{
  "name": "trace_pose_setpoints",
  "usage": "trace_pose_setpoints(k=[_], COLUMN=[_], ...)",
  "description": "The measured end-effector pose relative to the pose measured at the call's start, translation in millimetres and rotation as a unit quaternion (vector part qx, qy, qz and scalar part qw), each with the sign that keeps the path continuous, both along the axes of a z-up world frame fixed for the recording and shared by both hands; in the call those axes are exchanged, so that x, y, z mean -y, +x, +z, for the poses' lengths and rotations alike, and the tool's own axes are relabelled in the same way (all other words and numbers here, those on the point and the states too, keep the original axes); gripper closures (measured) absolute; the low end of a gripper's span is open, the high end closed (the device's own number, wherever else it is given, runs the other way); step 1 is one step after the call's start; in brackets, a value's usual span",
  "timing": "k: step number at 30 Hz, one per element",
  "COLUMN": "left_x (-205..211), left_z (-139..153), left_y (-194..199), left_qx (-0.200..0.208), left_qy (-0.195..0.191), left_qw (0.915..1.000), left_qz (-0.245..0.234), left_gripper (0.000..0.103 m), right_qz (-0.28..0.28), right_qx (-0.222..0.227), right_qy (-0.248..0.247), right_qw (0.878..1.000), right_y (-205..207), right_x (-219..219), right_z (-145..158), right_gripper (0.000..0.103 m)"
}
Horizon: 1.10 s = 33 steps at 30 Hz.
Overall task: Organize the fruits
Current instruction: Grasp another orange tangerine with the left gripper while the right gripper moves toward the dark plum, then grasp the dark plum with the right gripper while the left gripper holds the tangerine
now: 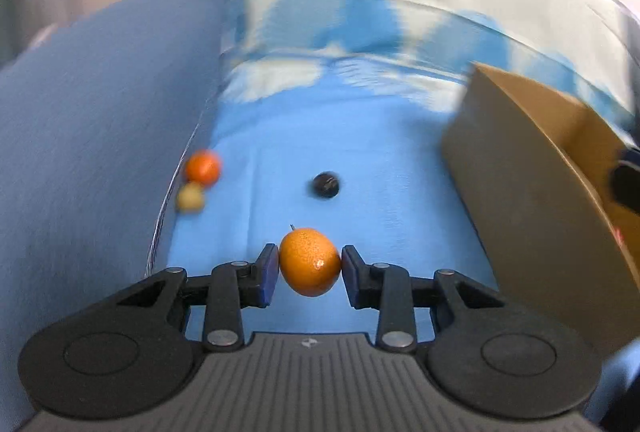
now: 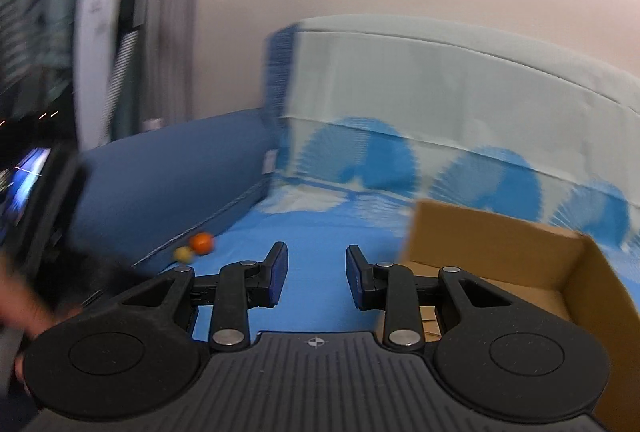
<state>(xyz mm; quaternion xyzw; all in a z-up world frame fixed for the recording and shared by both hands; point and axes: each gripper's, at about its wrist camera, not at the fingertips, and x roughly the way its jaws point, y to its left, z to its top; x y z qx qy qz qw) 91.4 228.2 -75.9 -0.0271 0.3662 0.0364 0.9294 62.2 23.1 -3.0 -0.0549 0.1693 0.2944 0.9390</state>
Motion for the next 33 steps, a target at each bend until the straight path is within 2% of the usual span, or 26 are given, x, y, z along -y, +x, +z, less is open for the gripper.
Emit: trace_pose_setpoints(k=[2, 3, 4, 6, 9, 17, 21, 26, 33], left_x=[-2, -9, -21, -34, -40, -37, -34, -34, -32], left_z=[-10, -14, -17, -20, -22, -16, -16, -15, -17], left_y=[-8, -6, -5, -5, -5, 0, 7, 7, 10], left_qx=[0.018, -0.001, -0.004, 0.004, 0.001, 0.023, 0.039, 0.050, 0.054], left_qy=[0.050, 0.025, -0.024, -0.034, -0.044, -0.001, 0.026, 0.032, 0.042], left_qw=[0.9973, 0.9988, 0.9994, 0.9991, 0.9980, 0.9968, 0.9955, 0.9948, 0.9941], left_qz=[-0.050, -0.043, -0.026, 0.027, 0.045, 0.076, 0.082, 0.083, 0.084], left_gripper=[0.065, 0.065, 0.065, 0.065, 0.065, 0.065, 0.065, 0.065, 0.065], right_qz=[0.020, 0.025, 0.028, 0.024, 0.011, -0.031, -0.048, -0.051, -0.052], right_qx=[-0.001, 0.000, 0.000, -0.010, -0.024, -0.071, -0.077, -0.072, -0.094], right_qy=[-0.004, -0.007, -0.009, -0.009, -0.011, -0.013, -0.014, -0.027, -0.039], right_qw=[1.000, 1.000, 1.000, 1.000, 1.000, 0.997, 0.996, 0.996, 0.993], right_y=[-6, -7, -7, -3, 9, 59, 82, 114, 145], right_x=[-18, -24, -32, -44, -56, -93, -113, -135, -154], right_z=[-5, -7, -10, -17, -29, -73, -94, -110, -128], right_gripper=[0.069, 0.070, 0.070, 0.070, 0.070, 0.069, 0.061, 0.058, 0.058])
